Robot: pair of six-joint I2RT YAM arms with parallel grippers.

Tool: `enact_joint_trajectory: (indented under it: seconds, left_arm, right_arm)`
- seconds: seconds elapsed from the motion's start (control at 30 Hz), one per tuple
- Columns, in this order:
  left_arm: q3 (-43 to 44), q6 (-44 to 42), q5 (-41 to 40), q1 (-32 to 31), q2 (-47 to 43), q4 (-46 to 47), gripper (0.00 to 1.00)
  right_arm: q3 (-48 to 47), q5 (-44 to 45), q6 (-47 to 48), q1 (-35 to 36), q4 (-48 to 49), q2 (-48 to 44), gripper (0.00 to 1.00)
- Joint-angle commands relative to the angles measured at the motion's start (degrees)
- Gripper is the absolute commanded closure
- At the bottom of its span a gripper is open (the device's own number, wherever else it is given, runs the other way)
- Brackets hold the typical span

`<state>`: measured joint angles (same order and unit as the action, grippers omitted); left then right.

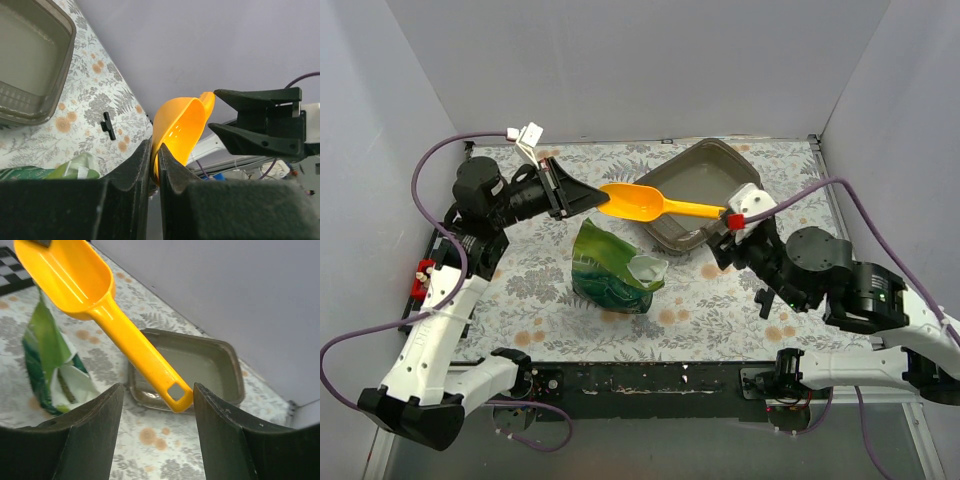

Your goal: Fill the litter box with clean litter

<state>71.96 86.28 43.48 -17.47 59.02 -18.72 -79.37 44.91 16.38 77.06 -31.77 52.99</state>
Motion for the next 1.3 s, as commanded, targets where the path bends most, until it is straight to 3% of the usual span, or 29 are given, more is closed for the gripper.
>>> enact_joint_trajectory:
  seconds: [0.0,0.23,0.37,0.43,0.57,0.67,0.9,1.03,1.27]
  left_arm:
    - [0.11,-6.99,0.11,-0.02,-2.07,3.6,1.0]
    - [-4.1,-14.38,0.55,-0.02,-5.49,8.52,1.0]
    - [-7.71,-16.84,0.54,0.33,-7.69,12.29,1.0]
    - [-9.64,-17.02,1.34,0.42,-8.57,15.28,1.0]
    - [-12.45,-17.38,3.26,1.21,-8.32,20.63,1.0]
    - [-14.92,-12.99,7.48,2.88,-6.3,28.36,1.0]
    - [-13.96,-6.04,14.6,8.15,0.2,37.52,1.0]
    - [-14.22,-4.37,15.49,9.48,1.62,40.25,1.0]
    - [-17.47,-1.74,14.61,9.83,2.32,43.23,1.0]
  right_arm:
    - [-2.97,-6.05,-17.24,0.11,-2.08,-0.09,0.37]
    - [-10.17,-14.74,-24.2,-1.2,5.31,5.71,0.39]
    - [-17.03,-24.23,-29.73,-6.9,5.31,10.98,0.38]
    - [-17.83,-30.54,-33.41,-13.47,5.66,12.66,0.37]
    - [-11.61,-44.35,-40.98,-27.97,13.47,11.43,0.37]
    - [-5.29,-56.99,-45.89,-39.31,20.05,9.6,0.38]
    - [19.22,-81.44,-67.41,-61.47,49.65,-1.21,0.38]
    - [28.3,-82.61,-73.51,-64.22,57.87,-4.38,0.39]
    - [31.12,-85.33,-76.4,-64.22,61.73,-4.39,0.39]
